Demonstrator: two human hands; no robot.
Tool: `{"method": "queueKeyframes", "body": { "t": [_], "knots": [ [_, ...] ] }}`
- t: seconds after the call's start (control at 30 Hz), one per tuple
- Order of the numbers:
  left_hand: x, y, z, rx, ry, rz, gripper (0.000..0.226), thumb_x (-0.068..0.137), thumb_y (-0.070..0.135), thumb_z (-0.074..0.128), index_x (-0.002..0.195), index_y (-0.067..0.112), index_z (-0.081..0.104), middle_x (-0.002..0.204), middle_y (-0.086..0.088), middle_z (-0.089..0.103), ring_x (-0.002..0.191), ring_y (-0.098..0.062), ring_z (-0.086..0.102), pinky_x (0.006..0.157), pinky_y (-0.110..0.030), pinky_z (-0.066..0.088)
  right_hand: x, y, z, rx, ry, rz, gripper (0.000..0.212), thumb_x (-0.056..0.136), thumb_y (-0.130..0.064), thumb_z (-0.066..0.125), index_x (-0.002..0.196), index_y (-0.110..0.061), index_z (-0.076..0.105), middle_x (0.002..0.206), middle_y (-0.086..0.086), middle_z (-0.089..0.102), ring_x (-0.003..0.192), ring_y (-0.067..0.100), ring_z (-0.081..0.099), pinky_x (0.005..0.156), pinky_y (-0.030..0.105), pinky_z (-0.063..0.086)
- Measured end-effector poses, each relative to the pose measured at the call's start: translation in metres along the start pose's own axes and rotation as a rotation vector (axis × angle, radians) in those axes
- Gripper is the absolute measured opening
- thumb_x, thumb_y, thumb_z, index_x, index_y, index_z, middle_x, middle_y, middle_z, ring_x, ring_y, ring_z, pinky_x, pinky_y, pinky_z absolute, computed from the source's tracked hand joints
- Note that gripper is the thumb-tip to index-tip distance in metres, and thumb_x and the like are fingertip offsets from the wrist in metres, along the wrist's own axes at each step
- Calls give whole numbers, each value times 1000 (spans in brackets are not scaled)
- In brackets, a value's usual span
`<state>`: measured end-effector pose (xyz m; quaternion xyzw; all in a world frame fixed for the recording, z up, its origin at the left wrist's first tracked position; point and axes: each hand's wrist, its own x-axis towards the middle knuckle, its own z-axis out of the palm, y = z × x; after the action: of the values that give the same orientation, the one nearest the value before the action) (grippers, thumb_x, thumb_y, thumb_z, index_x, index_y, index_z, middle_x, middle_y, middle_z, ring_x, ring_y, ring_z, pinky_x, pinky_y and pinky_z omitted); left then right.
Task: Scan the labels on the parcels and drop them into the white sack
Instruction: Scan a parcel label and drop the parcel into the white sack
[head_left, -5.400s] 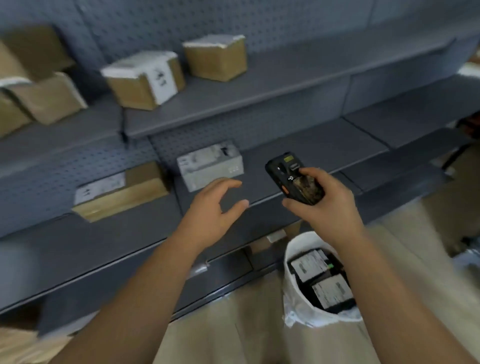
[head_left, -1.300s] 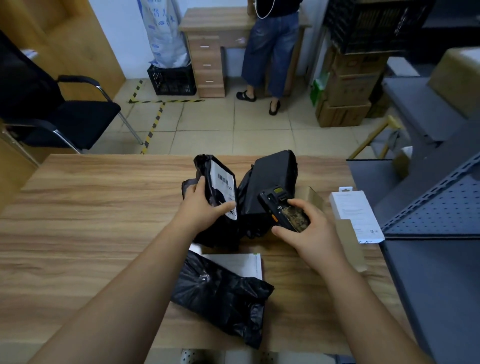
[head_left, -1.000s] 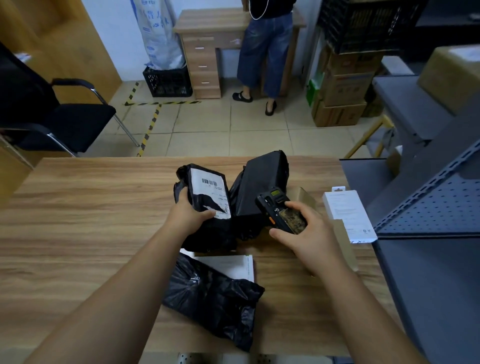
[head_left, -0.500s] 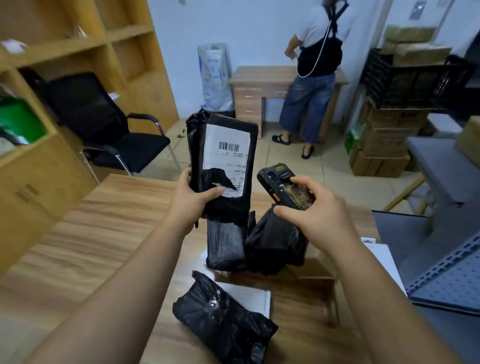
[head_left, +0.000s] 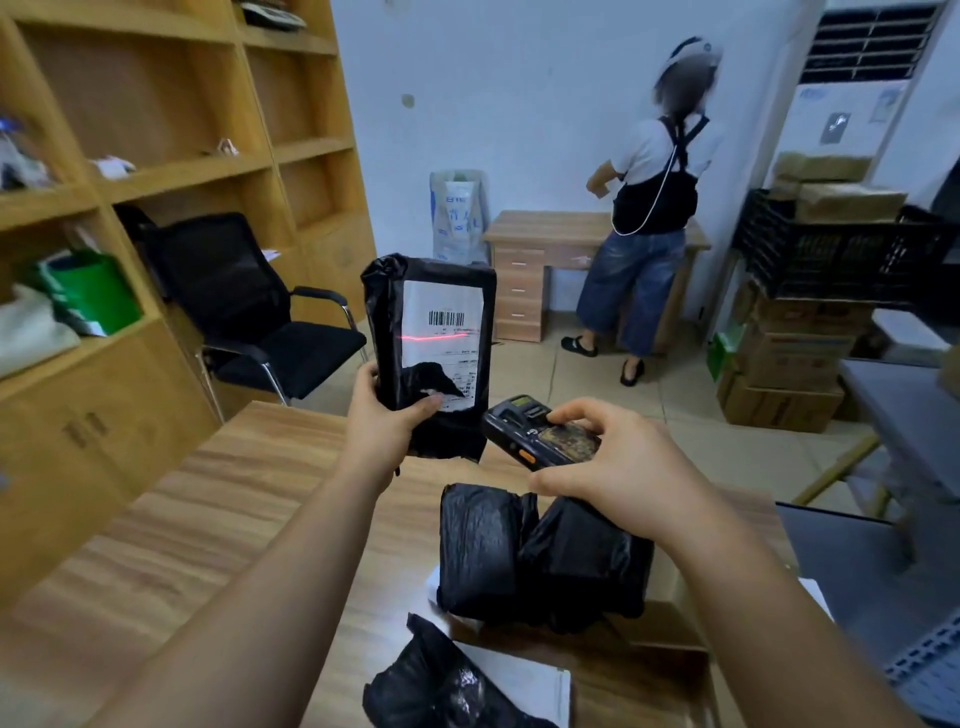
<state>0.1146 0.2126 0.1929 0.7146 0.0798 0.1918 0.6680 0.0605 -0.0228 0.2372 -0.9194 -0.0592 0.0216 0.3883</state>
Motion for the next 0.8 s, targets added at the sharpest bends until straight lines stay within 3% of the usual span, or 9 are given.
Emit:
{"method": "queueKeyframes", "body": {
  "t": [0.33, 0.57, 0.7, 0.8],
  "knots": [
    [30, -17, -42, -1, -33, -2, 56, 80, 6, 79, 121, 23, 45, 106, 11, 60, 94, 0, 59, 66, -13, 46, 1, -42, 27, 6, 32, 7, 51, 61, -42, 85, 105, -45, 59, 91, -15, 64, 75, 8, 65, 74, 37, 58],
    [61, -21, -97, 37, -77, 10, 52, 82, 10, 76, 120, 26, 44, 103, 15, 59, 91, 3, 56, 69, -18, 45, 3, -89, 67, -9, 56, 23, 54, 62, -43, 86, 110, -44, 60, 93, -19, 61, 77, 6, 65, 76, 38, 58],
    [82, -21, -132, 68, -65, 19, 39, 86, 21, 72, 116, 27, 48, 102, 15, 59, 99, -13, 59, 77, -29, 48, 5, -113, 93, -9, 96, 28, 53, 67, -40, 84, 113, -47, 57, 93, -23, 57, 76, 5, 63, 68, 32, 56],
    [96, -16, -152, 105, -118, 19, 45, 80, 30, 79, 118, 23, 55, 104, 11, 63, 97, -12, 60, 78, -29, 48, 5, -119, 112, 35, 181, 38, 58, 67, -41, 85, 117, -48, 56, 98, -25, 57, 82, 0, 60, 63, 25, 49]
  ]
}}
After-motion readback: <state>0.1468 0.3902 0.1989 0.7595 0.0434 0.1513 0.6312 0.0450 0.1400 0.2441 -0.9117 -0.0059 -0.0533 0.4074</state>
